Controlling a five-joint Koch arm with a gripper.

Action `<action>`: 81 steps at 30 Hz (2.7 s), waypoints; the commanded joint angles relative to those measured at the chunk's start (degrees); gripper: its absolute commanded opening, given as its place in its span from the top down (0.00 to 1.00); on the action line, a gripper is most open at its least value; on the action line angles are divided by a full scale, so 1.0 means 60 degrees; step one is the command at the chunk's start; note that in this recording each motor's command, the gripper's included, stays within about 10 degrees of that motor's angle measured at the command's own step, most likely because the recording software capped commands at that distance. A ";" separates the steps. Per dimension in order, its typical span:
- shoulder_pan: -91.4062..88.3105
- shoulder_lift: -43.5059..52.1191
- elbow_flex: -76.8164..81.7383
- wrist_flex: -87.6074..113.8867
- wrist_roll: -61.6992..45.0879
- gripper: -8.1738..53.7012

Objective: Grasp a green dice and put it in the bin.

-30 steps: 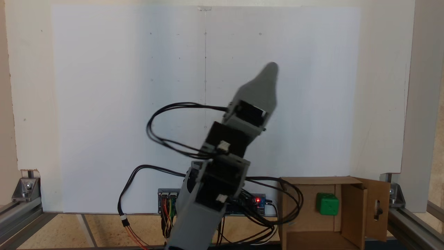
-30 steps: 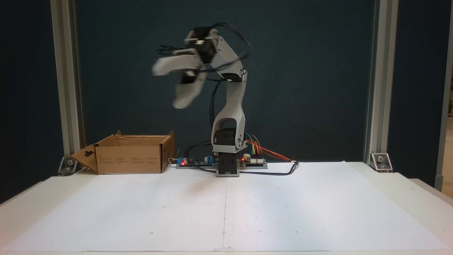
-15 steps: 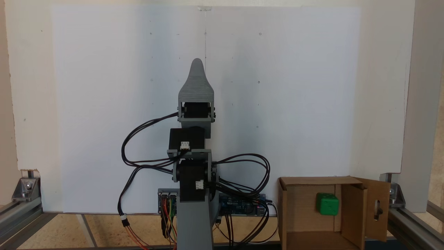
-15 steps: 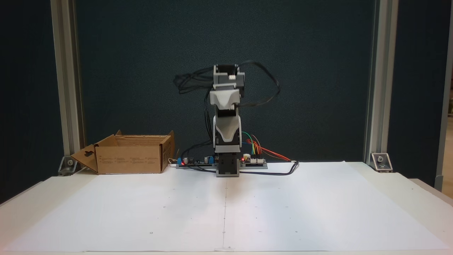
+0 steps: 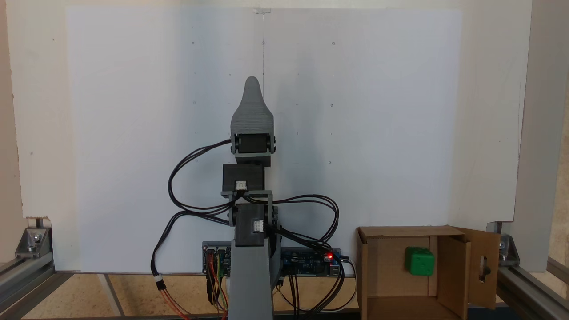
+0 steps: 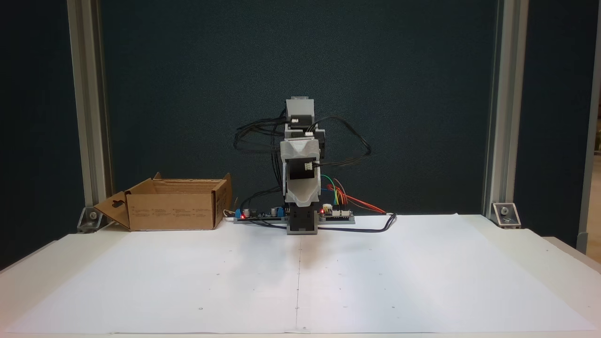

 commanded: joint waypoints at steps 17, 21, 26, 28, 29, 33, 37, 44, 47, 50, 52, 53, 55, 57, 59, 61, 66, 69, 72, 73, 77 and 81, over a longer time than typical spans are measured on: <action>0.0601 0.1113 0.2666 -0.6753 -0.0205 0.16; 0.0674 0.1113 0.2959 -0.6914 -0.0205 0.16; 0.0674 0.1113 0.3267 -0.6914 -0.0205 0.16; 0.0674 0.1113 0.3413 -0.6943 -0.0205 0.16; 0.0674 0.1113 0.3486 -0.7046 -0.0205 0.16; 0.0674 0.1113 0.3779 -0.7412 -0.0220 0.16; 0.0674 0.1113 0.3896 -0.7427 -0.0220 0.16; 0.0674 0.1113 0.4380 -0.7866 -0.0205 0.16; 0.0659 0.1113 0.4482 -0.7939 -0.0205 0.16; 0.0659 0.1113 0.4482 -0.8027 -0.0220 0.16; 0.0659 0.1113 0.4482 -0.8027 -0.0220 0.16; 0.0659 0.1113 0.4482 -0.8042 -0.0220 0.16; 0.0659 0.1113 0.4526 -0.8203 -0.0220 0.15; 0.0659 0.1113 0.4570 -0.8306 -0.0234 0.15; 0.0659 0.1113 0.4644 -0.8379 -0.0249 0.15; 0.0674 0.1113 0.4731 -0.8452 -0.0264 0.15; 0.0674 0.1099 0.5039 -0.8818 -0.0249 0.15; 0.0659 0.1099 0.5068 -0.8862 -0.0249 0.15; 0.0659 0.1099 0.5083 -0.8906 -0.0234 0.15; 0.0659 0.1099 0.5083 -0.8906 -0.0234 0.15; 0.0659 0.1099 0.5098 -0.8906 -0.0234 0.15; 0.0659 0.1099 0.5171 -0.8950 -0.0205 0.15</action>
